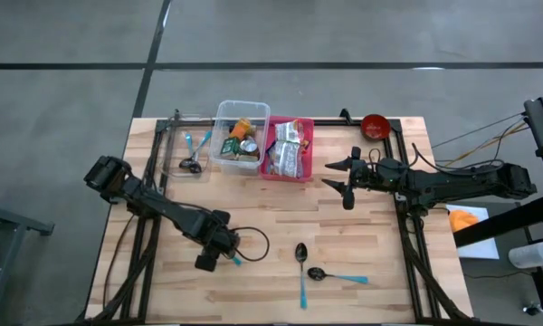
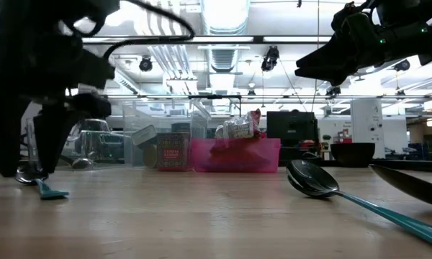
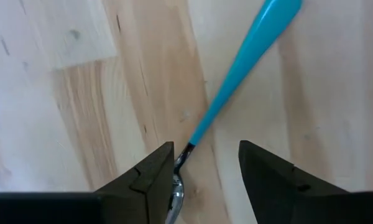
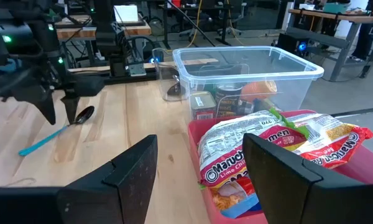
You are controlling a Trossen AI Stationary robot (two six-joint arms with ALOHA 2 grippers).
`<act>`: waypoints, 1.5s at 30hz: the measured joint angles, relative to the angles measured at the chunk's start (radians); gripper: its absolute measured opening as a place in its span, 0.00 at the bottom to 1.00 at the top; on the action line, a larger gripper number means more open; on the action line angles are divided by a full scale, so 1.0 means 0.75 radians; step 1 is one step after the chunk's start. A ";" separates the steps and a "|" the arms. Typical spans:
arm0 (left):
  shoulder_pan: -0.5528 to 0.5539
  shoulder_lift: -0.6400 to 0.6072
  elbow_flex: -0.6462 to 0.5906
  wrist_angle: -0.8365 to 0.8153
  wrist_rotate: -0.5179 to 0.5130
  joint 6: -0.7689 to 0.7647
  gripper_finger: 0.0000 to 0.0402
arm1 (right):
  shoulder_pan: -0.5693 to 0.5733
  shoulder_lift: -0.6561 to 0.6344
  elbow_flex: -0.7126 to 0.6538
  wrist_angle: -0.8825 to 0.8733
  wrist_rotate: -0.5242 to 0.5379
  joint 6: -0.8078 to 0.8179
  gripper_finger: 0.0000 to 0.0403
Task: Pick & Place Food Item
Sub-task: Put the blue spoon into the left transparent bin
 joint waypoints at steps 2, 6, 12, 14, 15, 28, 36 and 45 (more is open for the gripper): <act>0.000 0.001 -0.046 0.058 0.000 0.000 0.45 | 0.000 0.001 0.000 0.001 0.000 0.002 0.58; 0.000 -0.003 -0.113 0.145 0.000 0.001 0.45 | 0.000 0.000 0.000 0.000 0.000 0.001 0.58; 0.000 -0.006 -0.131 0.170 -0.010 0.023 0.45 | 0.000 0.001 0.000 0.000 0.000 0.002 0.58; 0.000 -0.006 -0.132 0.171 -0.011 0.025 0.43 | 0.000 0.000 0.000 0.001 0.000 0.000 0.58; 0.000 -0.006 -0.132 0.171 -0.011 0.025 0.41 | 0.000 0.000 0.000 0.001 0.000 0.001 0.58; 0.001 -0.002 -0.133 0.183 -0.016 0.020 0.11 | 0.000 0.000 0.000 0.001 0.000 0.000 0.58; 0.001 -0.002 -0.134 0.189 -0.020 0.019 0.02 | 0.000 0.000 0.000 0.000 0.000 0.001 0.58; 0.001 -0.001 -0.128 0.190 -0.022 -0.023 0.02 | 0.000 0.000 0.000 0.001 0.000 0.001 0.58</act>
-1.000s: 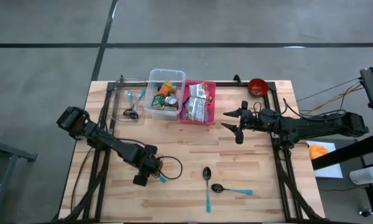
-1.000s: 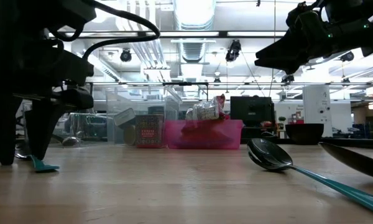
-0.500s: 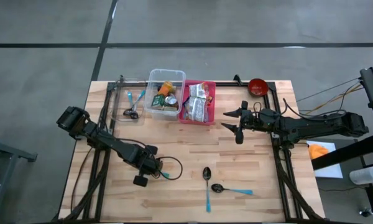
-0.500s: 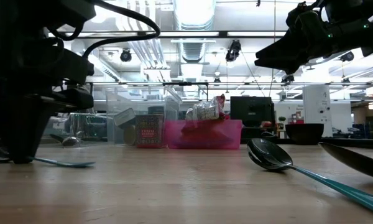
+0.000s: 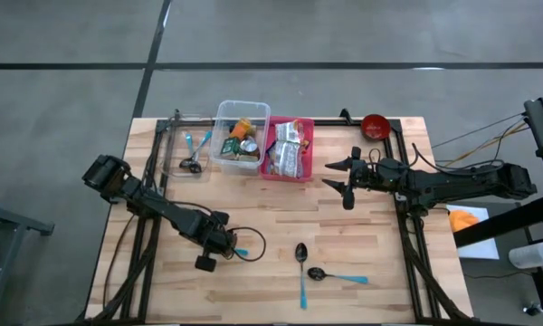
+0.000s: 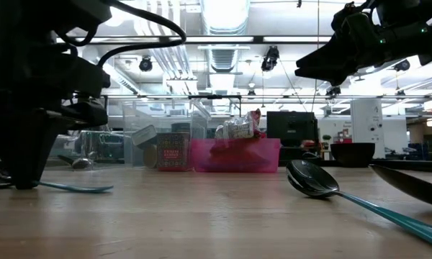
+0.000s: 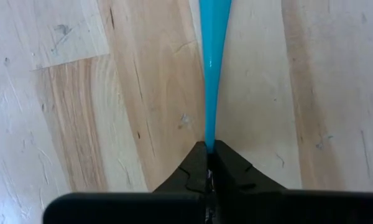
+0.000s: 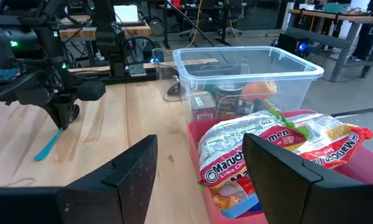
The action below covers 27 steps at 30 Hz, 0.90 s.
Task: Pick & Place Food Item
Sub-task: Put the blue spoon into the left transparent bin
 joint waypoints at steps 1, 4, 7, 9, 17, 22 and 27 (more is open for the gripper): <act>0.000 0.002 0.008 -0.007 -0.001 -0.008 0.02 | 0.000 0.000 0.000 0.000 0.000 -0.001 0.58; 0.000 -0.002 0.042 -0.035 -0.017 -0.016 0.02 | 0.000 0.000 0.000 0.000 0.000 0.001 0.58; 0.004 -0.049 0.075 -0.044 -0.074 -0.017 0.02 | 0.000 0.000 0.000 -0.001 0.000 0.000 0.58; 0.003 -0.092 0.087 -0.057 -0.112 -0.017 0.02 | 0.000 0.000 0.000 0.000 0.000 0.001 0.58; 0.005 -0.364 0.088 -0.058 -0.378 -0.017 0.02 | 0.000 0.000 0.000 -0.001 0.000 0.001 0.58; 0.008 -0.559 0.088 -0.058 -0.618 -0.014 0.02 | 0.000 0.000 0.000 -0.001 0.000 0.001 0.58; 0.011 -0.747 0.089 -0.031 -0.847 -0.054 0.02 | 0.000 0.000 0.000 0.000 0.000 0.001 0.58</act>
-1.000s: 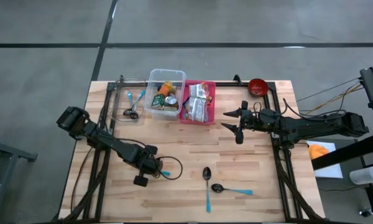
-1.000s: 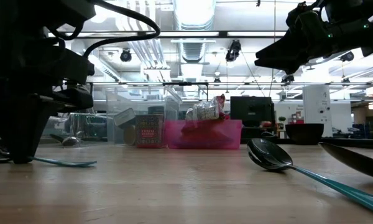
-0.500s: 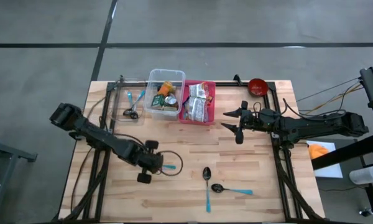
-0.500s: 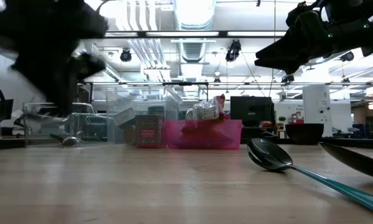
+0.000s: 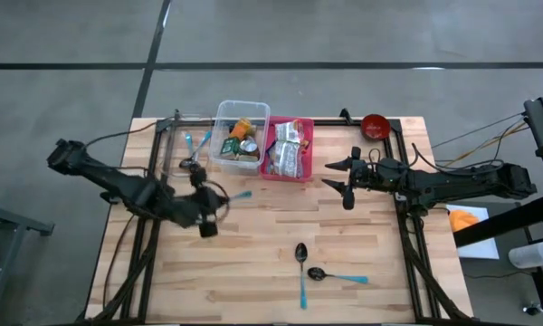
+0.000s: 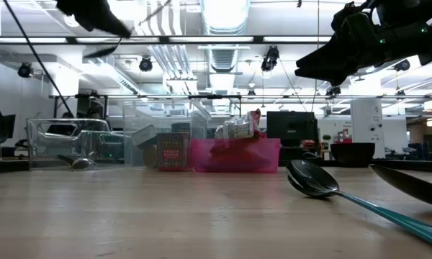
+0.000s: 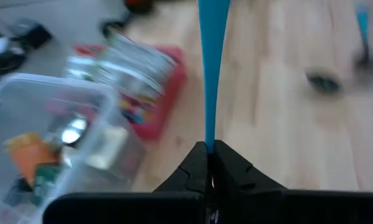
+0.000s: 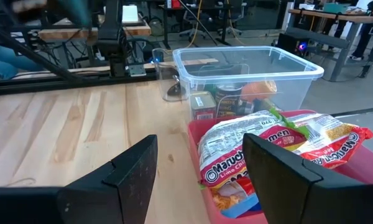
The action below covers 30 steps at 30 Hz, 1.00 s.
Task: Pick & Place Food Item
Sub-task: Put the blue spoon into the left transparent bin
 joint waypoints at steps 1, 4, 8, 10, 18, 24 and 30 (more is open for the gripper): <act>0.001 -0.033 -0.001 0.020 -0.036 -0.025 0.02 | 0.000 0.000 0.000 0.000 0.000 -0.001 0.58; 0.005 -0.099 -0.007 0.095 -0.121 -0.091 0.02 | 0.000 0.000 0.000 0.000 0.000 0.000 0.58; 0.022 -0.105 -0.007 0.165 -0.247 -0.220 0.02 | 0.000 0.000 0.000 0.000 0.000 -0.001 0.58; 0.025 -0.103 -0.007 0.169 -0.290 -0.276 0.02 | 0.000 0.000 0.000 0.000 0.000 -0.001 0.58; 0.027 -0.117 -0.008 0.160 -0.308 -0.460 0.02 | 0.000 0.000 0.000 0.000 0.000 0.000 0.58; 0.033 -0.171 -0.008 0.014 -0.440 -0.576 0.02 | 0.000 0.000 0.000 -0.001 0.000 -0.001 0.58; 0.099 -0.227 -0.007 -0.350 -0.663 -0.950 0.02 | 0.000 0.000 0.000 0.000 0.000 -0.002 0.58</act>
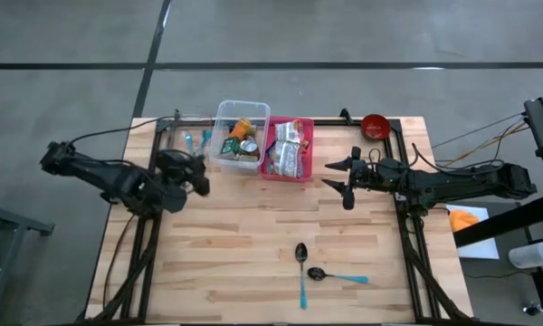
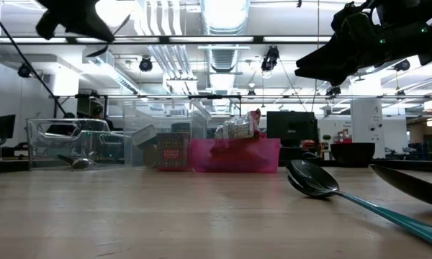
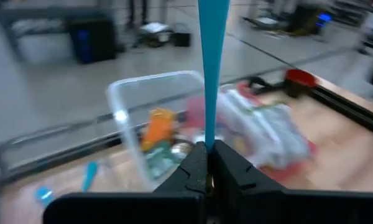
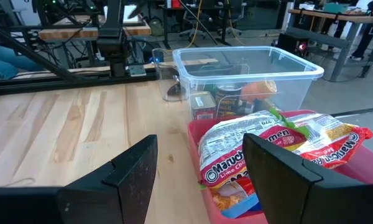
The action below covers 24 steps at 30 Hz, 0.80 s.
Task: Pick & Place Food Item
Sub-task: Put the blue spoon into the left transparent bin
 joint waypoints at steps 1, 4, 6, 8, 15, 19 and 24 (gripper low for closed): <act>0.025 -0.018 0.000 -0.054 -0.002 -0.062 0.02 | 0.000 0.000 0.000 0.000 0.000 0.001 0.58; 0.127 -0.075 0.000 -0.171 0.040 -0.229 0.02 | 0.000 0.000 0.000 0.000 0.000 0.000 0.58; 0.224 -0.111 0.000 -0.192 0.106 -0.257 0.02 | 0.000 0.000 0.000 0.000 0.000 0.000 0.58; 0.343 -0.138 0.001 -0.193 0.194 -0.213 0.02 | -0.001 0.000 0.000 0.000 0.001 -0.001 0.58; 0.909 -0.143 0.001 -0.202 0.576 -0.008 0.02 | 0.000 0.000 0.000 0.000 0.000 -0.001 0.58; 1.277 -0.112 -0.002 -0.192 0.867 0.119 0.02 | -0.001 0.000 0.000 0.000 0.001 -0.001 0.58; 1.580 0.007 -0.055 -0.055 1.162 0.334 0.02 | 0.000 0.000 0.000 0.000 0.001 -0.001 0.58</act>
